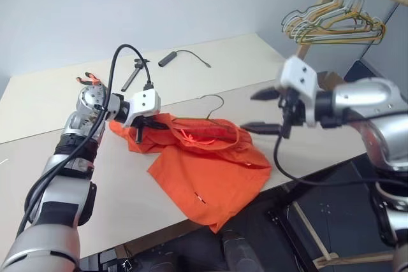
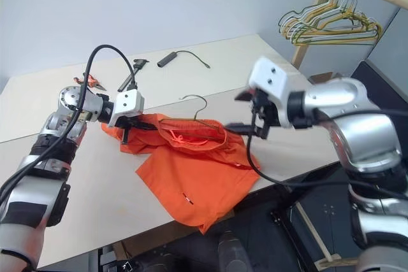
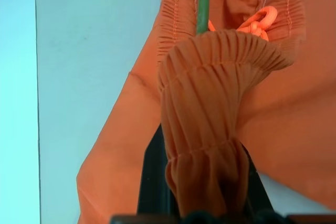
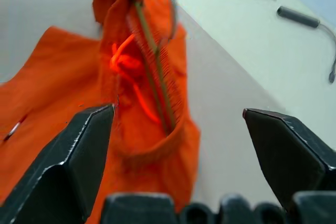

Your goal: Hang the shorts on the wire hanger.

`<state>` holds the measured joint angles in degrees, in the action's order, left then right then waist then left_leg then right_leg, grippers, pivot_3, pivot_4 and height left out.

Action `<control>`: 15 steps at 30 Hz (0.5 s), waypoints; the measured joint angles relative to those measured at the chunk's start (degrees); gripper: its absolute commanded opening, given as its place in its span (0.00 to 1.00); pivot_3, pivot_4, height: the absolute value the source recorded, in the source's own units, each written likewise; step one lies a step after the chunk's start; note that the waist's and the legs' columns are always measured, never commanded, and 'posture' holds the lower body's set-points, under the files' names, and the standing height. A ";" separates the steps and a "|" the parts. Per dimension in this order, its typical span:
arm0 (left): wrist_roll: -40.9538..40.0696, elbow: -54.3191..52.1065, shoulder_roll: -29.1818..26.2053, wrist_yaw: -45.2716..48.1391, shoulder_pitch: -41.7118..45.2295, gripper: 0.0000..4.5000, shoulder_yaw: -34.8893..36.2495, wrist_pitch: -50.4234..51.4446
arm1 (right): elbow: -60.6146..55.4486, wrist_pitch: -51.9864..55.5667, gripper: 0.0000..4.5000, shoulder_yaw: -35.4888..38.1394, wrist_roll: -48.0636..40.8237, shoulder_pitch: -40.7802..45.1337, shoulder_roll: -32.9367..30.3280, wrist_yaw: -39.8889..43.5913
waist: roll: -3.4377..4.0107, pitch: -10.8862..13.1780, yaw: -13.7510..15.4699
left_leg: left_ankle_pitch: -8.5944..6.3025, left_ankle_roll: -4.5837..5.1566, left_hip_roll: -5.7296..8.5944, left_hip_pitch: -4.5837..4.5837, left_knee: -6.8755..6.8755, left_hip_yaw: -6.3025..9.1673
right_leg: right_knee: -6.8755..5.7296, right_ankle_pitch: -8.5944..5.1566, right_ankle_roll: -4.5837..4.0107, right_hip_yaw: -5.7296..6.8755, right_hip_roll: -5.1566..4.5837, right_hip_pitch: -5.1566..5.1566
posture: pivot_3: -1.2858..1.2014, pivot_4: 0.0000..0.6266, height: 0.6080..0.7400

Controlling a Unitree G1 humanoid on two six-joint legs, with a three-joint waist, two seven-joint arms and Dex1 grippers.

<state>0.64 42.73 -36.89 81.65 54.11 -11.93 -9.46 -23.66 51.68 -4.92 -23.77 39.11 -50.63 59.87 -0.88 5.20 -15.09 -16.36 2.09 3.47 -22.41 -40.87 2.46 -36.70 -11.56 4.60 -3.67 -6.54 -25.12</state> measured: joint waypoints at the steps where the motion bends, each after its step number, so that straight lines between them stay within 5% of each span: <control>1: -0.07 -0.05 0.02 -0.15 0.00 0.00 0.05 0.11 | -1.08 0.03 0.99 -0.07 -0.04 -1.81 -0.50 -0.14 | 0.00 0.00 -0.02 | 0.00 0.00 0.00 0.01 0.00 -0.03 | 0.01 0.00 0.00 -0.01 0.00 0.00 | 0.43 0.05 1.00; 15: -5.96 -2.70 -0.21 1.91 0.00 0.00 4.25 7.51 | 10.13 -6.74 0.99 -7.36 9.51 -3.78 6.07 -10.00 | -0.03 -0.15 -0.06 | 0.00 0.01 0.00 0.08 -0.01 -0.14 | -0.02 0.00 0.00 -0.13 0.00 -0.01 | 0.43 0.04 1.00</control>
<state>-5.32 40.03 -37.11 83.56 54.11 -7.68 -1.95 -13.53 44.93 -12.28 -14.26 35.34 -44.57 49.87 -0.91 5.05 -15.15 -16.37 2.09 3.48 -22.33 -40.88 2.32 -36.72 -11.56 4.60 -3.81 -6.55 -25.12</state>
